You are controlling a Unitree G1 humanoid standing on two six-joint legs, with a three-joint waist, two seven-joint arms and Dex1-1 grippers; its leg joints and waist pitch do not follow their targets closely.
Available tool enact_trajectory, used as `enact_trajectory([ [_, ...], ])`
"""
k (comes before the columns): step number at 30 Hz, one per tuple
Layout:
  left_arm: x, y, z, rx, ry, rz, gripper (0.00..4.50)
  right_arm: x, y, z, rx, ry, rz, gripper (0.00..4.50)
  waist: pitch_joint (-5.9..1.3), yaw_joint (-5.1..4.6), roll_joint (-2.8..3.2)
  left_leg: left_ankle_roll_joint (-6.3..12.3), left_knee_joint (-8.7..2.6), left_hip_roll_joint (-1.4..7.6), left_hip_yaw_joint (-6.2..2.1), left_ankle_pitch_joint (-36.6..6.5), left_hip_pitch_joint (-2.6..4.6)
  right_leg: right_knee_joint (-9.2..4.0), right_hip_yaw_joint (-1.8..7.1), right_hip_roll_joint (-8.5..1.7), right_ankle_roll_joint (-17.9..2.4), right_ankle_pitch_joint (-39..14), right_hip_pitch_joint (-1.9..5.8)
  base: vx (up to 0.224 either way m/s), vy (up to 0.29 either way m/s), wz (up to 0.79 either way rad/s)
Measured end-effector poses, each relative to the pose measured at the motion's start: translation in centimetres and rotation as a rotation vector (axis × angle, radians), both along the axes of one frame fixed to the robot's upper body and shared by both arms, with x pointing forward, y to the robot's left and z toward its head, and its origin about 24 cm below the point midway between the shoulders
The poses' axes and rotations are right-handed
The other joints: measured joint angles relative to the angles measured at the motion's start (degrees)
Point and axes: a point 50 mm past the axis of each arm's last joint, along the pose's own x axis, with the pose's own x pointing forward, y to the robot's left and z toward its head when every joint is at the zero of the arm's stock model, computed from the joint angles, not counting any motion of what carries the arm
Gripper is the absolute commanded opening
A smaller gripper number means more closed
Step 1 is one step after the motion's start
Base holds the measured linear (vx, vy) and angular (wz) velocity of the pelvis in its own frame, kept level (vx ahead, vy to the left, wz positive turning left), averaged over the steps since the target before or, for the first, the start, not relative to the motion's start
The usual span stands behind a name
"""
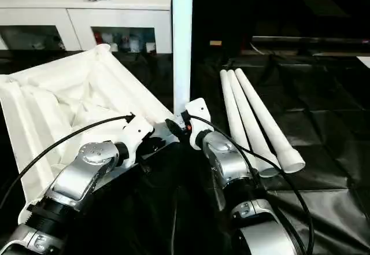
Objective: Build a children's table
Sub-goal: Rotate leg to tighten
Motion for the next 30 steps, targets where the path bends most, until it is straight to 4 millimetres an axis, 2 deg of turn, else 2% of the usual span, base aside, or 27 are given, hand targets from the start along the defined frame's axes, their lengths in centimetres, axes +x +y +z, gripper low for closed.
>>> enact_trajectory([
  [6, -0.1, -0.1, 0.1, -0.004, 0.003, -0.016, 0.00, -0.1, -0.5, 0.1, 0.021, 0.012, 0.048, 3.78, 0.01, 0.17, 0.01, 0.01, 0.00, 0.00, 0.00, 0.0, -0.03, -0.02, -0.01, 0.00, 0.0, 0.0, -0.02, 0.000, 0.000, 0.00],
  [10, -0.4, 0.2, 0.2, -0.004, 0.005, -0.059, 0.00, -0.4, -1.4, 0.1, -0.006, 0.009, 0.144, 3.78, 0.02, 0.40, 0.02, 0.04, 0.00, 0.02, 0.00, 0.0, -0.12, -0.08, -0.05, 0.00, 0.0, 0.0, -0.08, 0.000, 0.000, 0.00],
  [15, -1.2, 1.3, 0.2, -0.002, 0.024, -0.190, 0.00, -2.0, -3.5, 0.1, -0.048, 0.012, 0.353, 3.78, 0.05, 1.21, 0.06, 0.21, -0.01, 0.06, -0.01, 0.0, -0.19, -0.15, -0.14, 0.00, 0.0, 0.0, -0.08, 0.000, 0.000, 0.00],
  [19, -1.6, 1.8, 0.2, -0.003, 0.042, -0.260, 0.00, -2.7, -4.1, 0.2, -0.071, 0.023, 0.458, 3.78, 0.07, 1.27, 0.02, 0.18, 0.01, 0.06, 0.00, 0.0, -0.18, -0.12, -0.13, 0.00, 0.0, 0.0, -0.06, 0.000, 0.000, 0.00],
  [22, -2.0, 2.3, 0.2, -0.004, 0.065, -0.323, 0.00, -3.3, -4.6, 0.3, -0.068, 0.034, 0.527, 3.45, 0.08, 1.31, 0.00, 0.17, 0.02, 0.07, 0.00, 0.0, -0.18, -0.08, -0.14, 0.00, 0.0, 0.0, -0.07, 0.000, 0.000, 0.00],
  [25, -2.4, 2.6, 0.3, 0.000, 0.079, -0.377, 0.00, -3.9, -4.7, 0.4, -0.066, 0.045, 0.589, 3.34, 0.09, 1.55, -0.01, 0.18, 0.03, 0.08, 0.00, 0.0, -0.21, -0.10, -0.16, 0.00, 0.0, 0.0, -0.06, 0.000, 0.000, 0.00],
  [26, -2.5, 2.8, 0.3, 0.003, 0.083, -0.395, 0.00, -4.1, -4.7, 0.5, -0.068, 0.048, 0.612, 3.06, 0.09, 1.59, -0.01, 0.18, 0.05, 0.08, -0.01, 0.0, -0.22, -0.10, -0.16, 0.00, 0.0, 0.0, -0.06, 0.000, 0.000, 0.00],
  [29, -2.6, 2.8, 0.3, 0.004, 0.087, -0.419, 0.00, -4.3, -4.8, 0.6, -0.071, 0.049, 0.631, 2.98, 0.09, 1.63, -0.01, 0.18, 0.08, 0.08, 0.00, 0.0, -0.22, -0.07, -0.16, -0.01, 0.0, 0.0, -0.06, 0.000, 0.000, 0.00],
  [30, -2.6, 2.8, 0.3, 0.004, 0.087, -0.423, 0.00, -4.3, -4.8, 0.7, -0.072, 0.049, 0.636, 2.80, 0.09, 1.65, -0.02, 0.18, 0.08, 0.08, 0.00, 0.0, -0.22, -0.07, -0.16, -0.01, 0.0, 0.0, -0.06, 0.000, 0.000, 0.00],
])
